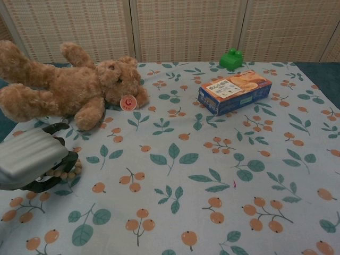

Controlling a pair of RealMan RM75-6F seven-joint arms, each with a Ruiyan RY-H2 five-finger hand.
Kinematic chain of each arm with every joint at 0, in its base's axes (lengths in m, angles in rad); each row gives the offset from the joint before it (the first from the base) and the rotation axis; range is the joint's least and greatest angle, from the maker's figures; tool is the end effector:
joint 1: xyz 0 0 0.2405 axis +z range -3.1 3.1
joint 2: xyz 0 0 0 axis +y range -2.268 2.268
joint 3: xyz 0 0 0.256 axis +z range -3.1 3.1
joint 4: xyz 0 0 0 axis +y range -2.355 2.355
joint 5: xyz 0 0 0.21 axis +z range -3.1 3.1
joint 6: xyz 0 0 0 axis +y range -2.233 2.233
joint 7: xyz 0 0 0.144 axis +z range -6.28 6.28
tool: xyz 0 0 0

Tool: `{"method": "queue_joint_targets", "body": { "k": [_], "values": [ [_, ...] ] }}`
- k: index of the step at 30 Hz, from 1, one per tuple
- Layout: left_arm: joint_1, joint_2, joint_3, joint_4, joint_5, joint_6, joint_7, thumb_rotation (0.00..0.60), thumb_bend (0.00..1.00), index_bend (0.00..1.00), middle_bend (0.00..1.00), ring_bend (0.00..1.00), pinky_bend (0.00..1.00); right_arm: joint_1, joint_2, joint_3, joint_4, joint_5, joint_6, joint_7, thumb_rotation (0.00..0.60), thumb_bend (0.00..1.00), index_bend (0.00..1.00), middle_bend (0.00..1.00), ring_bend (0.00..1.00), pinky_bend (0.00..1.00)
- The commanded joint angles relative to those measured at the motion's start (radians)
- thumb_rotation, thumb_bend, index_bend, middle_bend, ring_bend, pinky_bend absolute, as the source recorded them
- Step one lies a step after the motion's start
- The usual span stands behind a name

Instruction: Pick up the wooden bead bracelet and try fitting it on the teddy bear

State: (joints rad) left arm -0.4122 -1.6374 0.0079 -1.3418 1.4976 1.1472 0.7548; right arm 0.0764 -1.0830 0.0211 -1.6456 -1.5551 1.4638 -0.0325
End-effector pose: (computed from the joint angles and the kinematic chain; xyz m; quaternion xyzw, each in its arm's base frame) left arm -0.2309 0.2416 -0.0417 -0.8229 -0.1542 -0.2393 0.4916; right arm -0.3050 -0.1717 0.1577 0.6253 -0.3815 0.3712 0.5707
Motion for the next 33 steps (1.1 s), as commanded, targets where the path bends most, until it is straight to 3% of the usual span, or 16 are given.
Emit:
{"method": "queue_joint_targets", "body": {
  "k": [1,8,17,20,24,33],
  "values": [
    [-0.004,-0.014,-0.007,0.024,0.004,0.012,-0.021,0.6,0.5,0.51,0.64,0.4,0.11,0.0,0.0,0.0,0.0,0.001,0.0,0.001,0.543,0.24,0.0,0.0,0.0,0.0],
    [-0.01,-0.034,-0.023,0.068,0.03,0.06,-0.06,0.6,0.5,0.43,0.57,0.39,0.11,0.001,0.0,0.002,0.002,0.002,-0.001,0.002,0.544,0.24,0.0,0.0,0.0,0.0],
    [-0.013,-0.018,-0.017,0.04,-0.002,0.03,-0.026,0.6,0.46,0.31,0.48,0.33,0.11,0.0,0.001,0.003,0.001,0.002,0.001,0.003,0.544,0.24,0.0,0.0,0.0,0.0],
    [-0.012,-0.021,-0.026,0.032,-0.014,0.036,-0.017,0.6,0.46,0.36,0.56,0.35,0.11,-0.001,0.002,0.002,0.0,0.001,0.002,0.004,0.543,0.24,0.0,0.0,0.0,0.0],
    [-0.016,-0.01,-0.052,-0.01,-0.064,0.012,-0.043,0.6,0.48,0.56,0.75,0.43,0.13,-0.002,0.004,0.002,0.0,-0.002,0.006,0.01,0.543,0.24,0.0,0.0,0.0,0.0],
    [-0.034,-0.005,-0.084,-0.012,-0.109,0.009,-0.025,0.6,0.56,0.69,0.86,0.5,0.16,-0.007,0.01,0.001,0.0,-0.01,0.017,0.022,0.544,0.24,0.0,0.0,0.0,0.0]
  ]
}}
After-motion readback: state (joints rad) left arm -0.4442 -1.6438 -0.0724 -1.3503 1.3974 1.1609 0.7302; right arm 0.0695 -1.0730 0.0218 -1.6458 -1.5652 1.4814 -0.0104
